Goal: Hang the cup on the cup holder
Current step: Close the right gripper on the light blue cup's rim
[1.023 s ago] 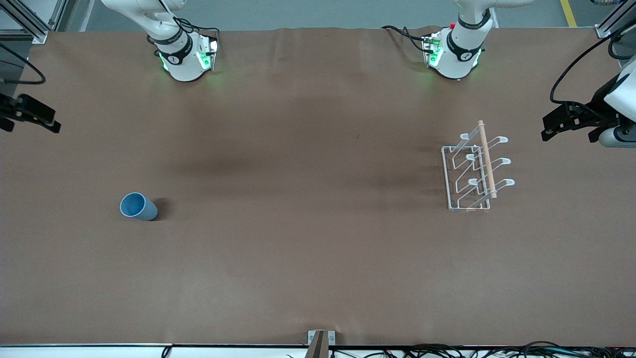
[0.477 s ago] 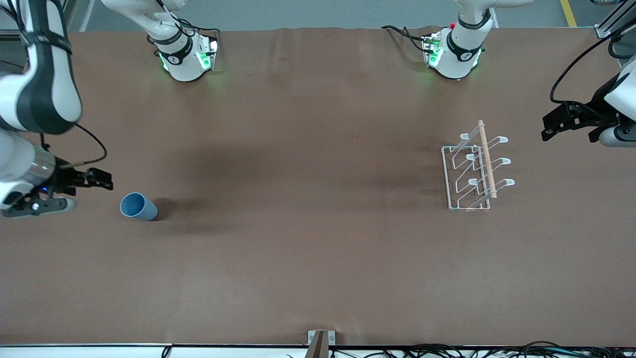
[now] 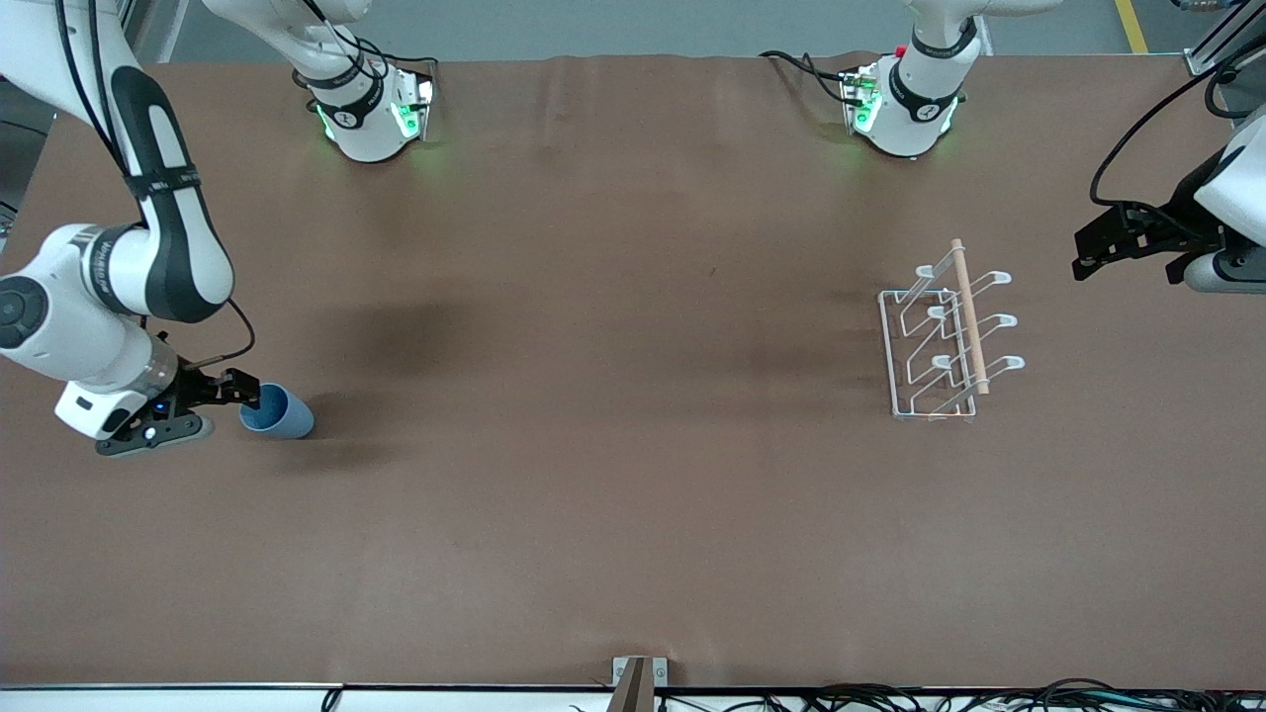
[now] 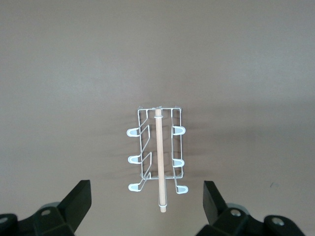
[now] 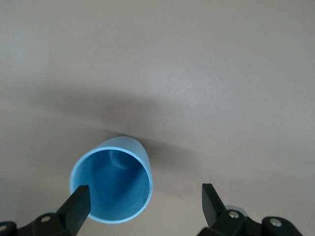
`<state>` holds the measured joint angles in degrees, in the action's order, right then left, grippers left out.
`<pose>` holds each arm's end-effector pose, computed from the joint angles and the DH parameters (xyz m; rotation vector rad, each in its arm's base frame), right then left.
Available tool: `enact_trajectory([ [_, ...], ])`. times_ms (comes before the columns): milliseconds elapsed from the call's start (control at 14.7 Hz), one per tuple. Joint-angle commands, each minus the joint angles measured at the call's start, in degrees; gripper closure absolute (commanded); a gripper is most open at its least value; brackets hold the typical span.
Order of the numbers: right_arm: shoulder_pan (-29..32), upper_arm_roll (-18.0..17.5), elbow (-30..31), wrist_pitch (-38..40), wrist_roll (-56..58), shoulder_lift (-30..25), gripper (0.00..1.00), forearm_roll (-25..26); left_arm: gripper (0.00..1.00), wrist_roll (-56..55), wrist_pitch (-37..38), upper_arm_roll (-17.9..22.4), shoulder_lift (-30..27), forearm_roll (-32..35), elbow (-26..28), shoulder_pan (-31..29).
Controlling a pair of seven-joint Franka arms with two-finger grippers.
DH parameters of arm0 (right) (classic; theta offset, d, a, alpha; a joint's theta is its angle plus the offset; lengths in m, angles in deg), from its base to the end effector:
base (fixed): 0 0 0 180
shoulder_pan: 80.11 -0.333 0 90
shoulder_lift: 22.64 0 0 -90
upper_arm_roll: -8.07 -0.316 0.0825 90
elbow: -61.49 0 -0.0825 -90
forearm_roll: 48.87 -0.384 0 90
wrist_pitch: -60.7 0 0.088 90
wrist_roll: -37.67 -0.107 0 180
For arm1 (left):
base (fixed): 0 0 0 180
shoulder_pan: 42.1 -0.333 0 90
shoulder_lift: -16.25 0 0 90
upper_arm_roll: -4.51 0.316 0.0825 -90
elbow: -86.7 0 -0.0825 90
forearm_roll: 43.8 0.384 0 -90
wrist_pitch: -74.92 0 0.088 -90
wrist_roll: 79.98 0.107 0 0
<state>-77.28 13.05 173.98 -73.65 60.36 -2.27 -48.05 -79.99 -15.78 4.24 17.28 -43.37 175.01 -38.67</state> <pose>0.6103 -0.0817 0.2959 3.0660 0.4249 0.0241 0.5606 -0.0354 0.6295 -3.1331 0.1009 -0.0376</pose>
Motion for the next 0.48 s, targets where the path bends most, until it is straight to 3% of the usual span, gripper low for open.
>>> enact_trajectory([
  [0,0.4,-0.3,0.8,-1.7,1.2,1.1,0.0,-0.3,0.0,-0.5,0.3,0.0,-0.1,0.5,-0.2,0.4],
  [205,0.5,-0.3,0.6,-3.4,1.0,3.5,0.06,-0.6,0.0,-0.5,0.3,0.0,0.0,0.5,-0.1,0.4],
  [341,0.6,-0.3,0.3,-4.2,1.0,4.8,0.22,-0.7,0.0,-0.5,0.3,0.0,0.0,0.5,-0.1,0.4],
  [409,0.4,-0.4,0.3,-4.2,1.0,4.9,0.4,-0.7,0.0,-0.5,0.3,0.0,0.0,0.5,-0.1,0.4],
])
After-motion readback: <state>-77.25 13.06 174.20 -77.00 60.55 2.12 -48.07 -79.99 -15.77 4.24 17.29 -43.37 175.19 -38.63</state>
